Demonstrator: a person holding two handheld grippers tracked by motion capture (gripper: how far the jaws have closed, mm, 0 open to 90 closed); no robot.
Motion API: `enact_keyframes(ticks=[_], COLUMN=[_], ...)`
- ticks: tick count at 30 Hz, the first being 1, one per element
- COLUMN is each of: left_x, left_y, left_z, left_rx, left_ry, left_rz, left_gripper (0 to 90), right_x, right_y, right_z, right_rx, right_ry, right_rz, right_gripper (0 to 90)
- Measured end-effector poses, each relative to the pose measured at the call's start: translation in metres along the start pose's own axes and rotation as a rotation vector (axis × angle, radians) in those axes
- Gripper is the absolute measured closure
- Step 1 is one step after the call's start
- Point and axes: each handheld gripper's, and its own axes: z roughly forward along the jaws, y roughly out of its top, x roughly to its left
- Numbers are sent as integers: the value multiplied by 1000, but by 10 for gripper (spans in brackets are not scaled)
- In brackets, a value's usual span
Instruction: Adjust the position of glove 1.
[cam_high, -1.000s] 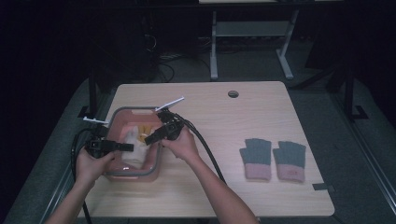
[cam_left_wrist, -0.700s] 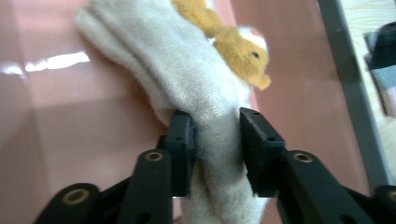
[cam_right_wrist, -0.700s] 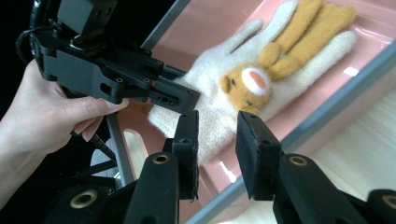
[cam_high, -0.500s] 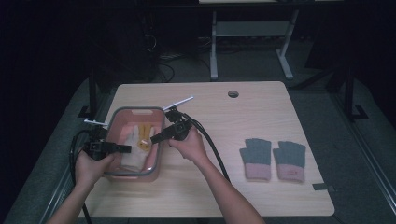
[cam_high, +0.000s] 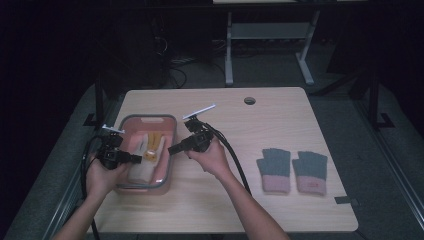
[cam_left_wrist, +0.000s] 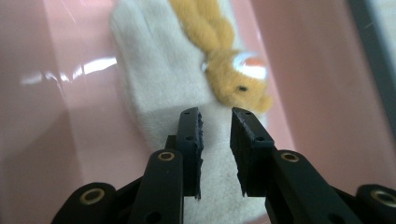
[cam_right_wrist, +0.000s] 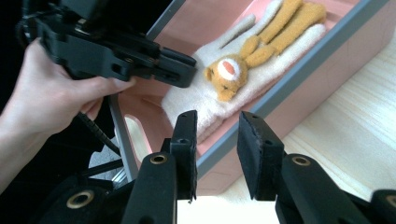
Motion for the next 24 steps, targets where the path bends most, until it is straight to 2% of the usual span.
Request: enact_keyframes(ticks=[4, 5, 8, 14, 18, 24], left_x=[-3, -3, -2, -6, -13, -23], left_y=[3, 3, 4, 5, 8, 12], left_z=[11, 13, 15, 3, -6, -18], left_rx=[58, 68, 71, 34, 5, -53], left_ry=[40, 42, 41, 14, -3, -55], left_rz=[14, 4, 3, 15, 45, 48], left_gripper=[730, 728, 718, 680, 630, 594], right_x=[-1, -2, -2, -7, -9, -12], right_y=[-2, -3, -5, -8, -11, -14], right_z=[-5, -6, -9, -15, -19, -27], right_rx=[-1, -5, -11, -24, -30, -34], right_ry=[-2, -2, -1, 3, 1, -11], right_rz=[4, 0, 6, 15, 20, 24], right_gripper=[675, 674, 666, 658, 647, 628])
